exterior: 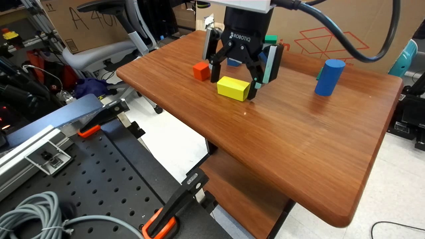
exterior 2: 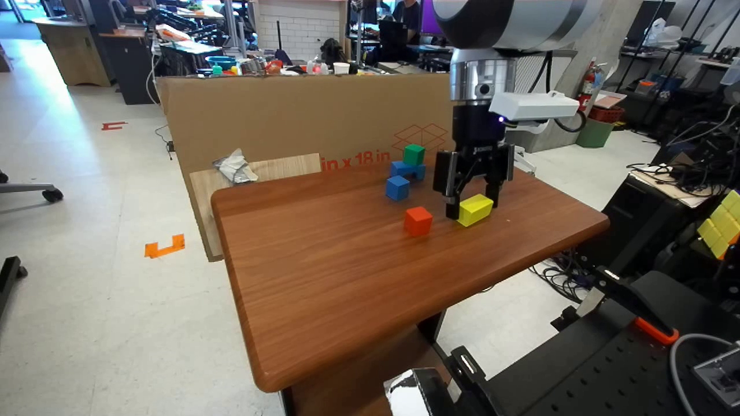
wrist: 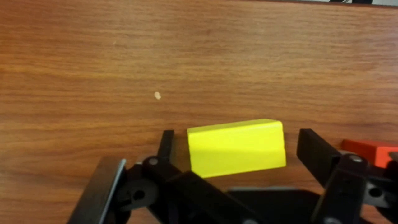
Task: Move the yellow object slightly
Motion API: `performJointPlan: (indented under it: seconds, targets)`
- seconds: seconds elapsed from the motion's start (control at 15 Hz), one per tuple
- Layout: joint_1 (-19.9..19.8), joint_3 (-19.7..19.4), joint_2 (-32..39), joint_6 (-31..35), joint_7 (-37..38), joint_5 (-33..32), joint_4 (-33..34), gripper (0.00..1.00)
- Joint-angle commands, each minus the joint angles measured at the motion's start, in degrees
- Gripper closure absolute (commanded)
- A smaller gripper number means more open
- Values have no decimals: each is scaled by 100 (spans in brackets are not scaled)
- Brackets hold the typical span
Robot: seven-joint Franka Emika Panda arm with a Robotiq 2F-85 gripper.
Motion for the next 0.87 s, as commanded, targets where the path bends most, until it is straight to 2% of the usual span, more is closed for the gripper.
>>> performJointPlan:
  seconds: [0.0,0.27,0.33,0.47,0.53,0.8]
  targets:
    - [35,-2,-414,377,-46,-59,-346,0]
    - [10,78,-1199,879,-168,18,-896,0]
    - [-21,115,-1394,861,-225,89,-983,0]
    - [-85,155,-1700,227,-359,278,-910,0]
    - [31,62,-1232,532,-163,107,-663,0]
    - [25,51,-1616,231,-225,155,-783,0]
